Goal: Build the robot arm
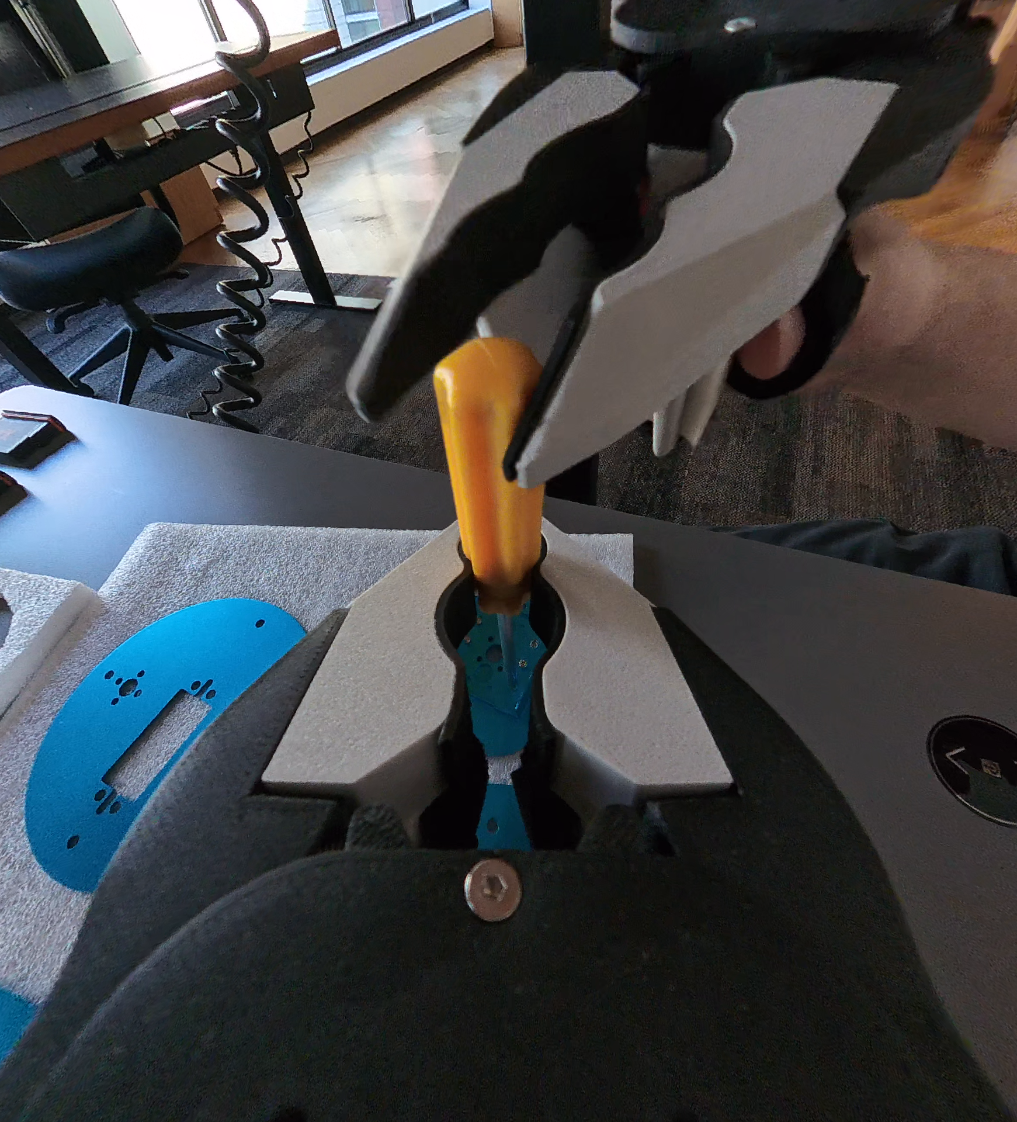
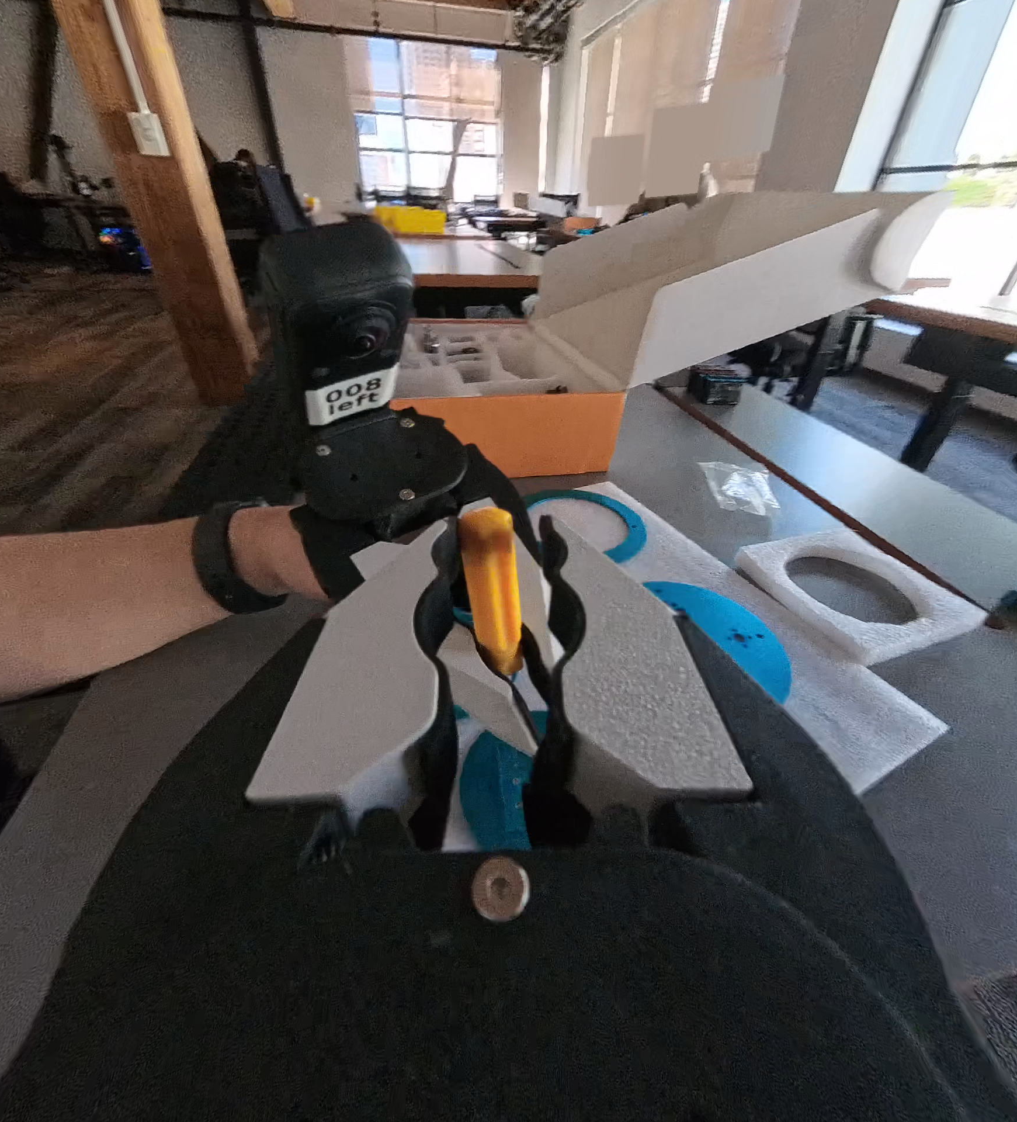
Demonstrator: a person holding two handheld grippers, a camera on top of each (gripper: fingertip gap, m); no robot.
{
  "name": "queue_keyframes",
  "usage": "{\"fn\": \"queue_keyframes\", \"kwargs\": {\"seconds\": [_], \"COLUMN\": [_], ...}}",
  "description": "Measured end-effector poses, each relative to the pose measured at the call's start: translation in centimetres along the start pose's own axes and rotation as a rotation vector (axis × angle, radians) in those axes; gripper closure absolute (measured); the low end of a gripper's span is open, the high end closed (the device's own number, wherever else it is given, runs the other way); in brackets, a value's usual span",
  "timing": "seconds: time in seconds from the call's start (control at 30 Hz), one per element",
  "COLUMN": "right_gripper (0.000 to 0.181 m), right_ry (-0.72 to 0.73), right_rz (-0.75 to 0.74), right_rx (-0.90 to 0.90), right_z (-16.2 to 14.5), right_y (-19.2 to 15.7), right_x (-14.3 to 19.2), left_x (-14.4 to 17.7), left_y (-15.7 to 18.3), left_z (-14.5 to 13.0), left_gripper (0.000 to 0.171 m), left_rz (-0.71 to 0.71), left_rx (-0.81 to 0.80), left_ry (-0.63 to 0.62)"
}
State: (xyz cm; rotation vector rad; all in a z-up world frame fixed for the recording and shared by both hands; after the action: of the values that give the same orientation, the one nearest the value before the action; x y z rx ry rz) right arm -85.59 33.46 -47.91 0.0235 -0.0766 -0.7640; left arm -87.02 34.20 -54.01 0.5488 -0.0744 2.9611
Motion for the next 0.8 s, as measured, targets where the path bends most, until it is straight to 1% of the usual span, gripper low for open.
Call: {"fn": "queue_keyframes", "kwargs": {"seconds": [0.03, 0.1, 0.17, 0.27, 0.37, 0.43, 0.5, 0.63, 0.73, 0.8], "right_gripper": [0.165, 0.165, 0.166, 0.165, 0.165, 0.165, 0.165, 0.165, 0.165, 0.165], "right_ry": [-0.029, -0.059, -0.046, -0.012, 0.011, 0.002, -0.002, 0.013, 0.025, -0.001], "right_rz": [0.085, 0.09, 0.038, -0.014, -0.075, -0.09, -0.112, -0.23, -0.293, -0.247], "right_rx": [-0.006, -0.004, 0.032, -0.017, -0.002, -0.005, -0.009, -0.013, -0.007, 0.028], "right_z": [-0.1, 0.0, -0.1, -0.4, -0.4, -0.4, -0.4, -0.5, -0.5, -0.4], "right_y": [-0.3, -0.1, -0.5, -1.1, -0.8, -0.5, -0.2, 0.3, 0.0, -0.1], "right_x": [0.1, -0.1, -0.3, -0.5, -0.4, -0.2, 0.0, 0.2, 0.2, 0.1], "left_x": [-0.1, 0.0, 0.2, 0.7, 2.0, 2.5, 2.2, 1.9, 2.3, 2.5], "left_y": [0.0, -0.2, -0.1, 0.1, 0.1, 0.2, 0.1, -0.1, 0.0, 0.0], "left_z": [0.0, 0.0, -0.1, -0.1, 1.1, 1.6, 1.7, 2.0, 1.8, 1.7], "left_gripper": [0.162, 0.162, 0.162, 0.161, 0.155, 0.154, 0.154, 0.154, 0.155, 0.155], "left_rz": [-0.001, 0.003, -0.004, -0.013, -0.004, -0.003, 0.028, 0.11, 0.055, 0.031], "left_rx": [-0.003, 0.0, 0.006, 0.011, -0.005, -0.009, -0.028, -0.085, -0.04, -0.034], "left_ry": [0.001, 0.001, 0.0, -0.012, 0.081, 0.112, 0.099, 0.064, 0.09, 0.102]}}
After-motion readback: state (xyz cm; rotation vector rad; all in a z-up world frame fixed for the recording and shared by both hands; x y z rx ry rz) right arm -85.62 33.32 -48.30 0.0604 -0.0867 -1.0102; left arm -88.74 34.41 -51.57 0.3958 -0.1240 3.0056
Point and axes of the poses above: each gripper's, where its closed fingertips meet, x back along the fingers, z out of its top, y = z × x across the jaws, the point moved 4 cm from there along x, back along the fingers, and after that the axes turned 15 degrees about -z, right-handed, at the moved point
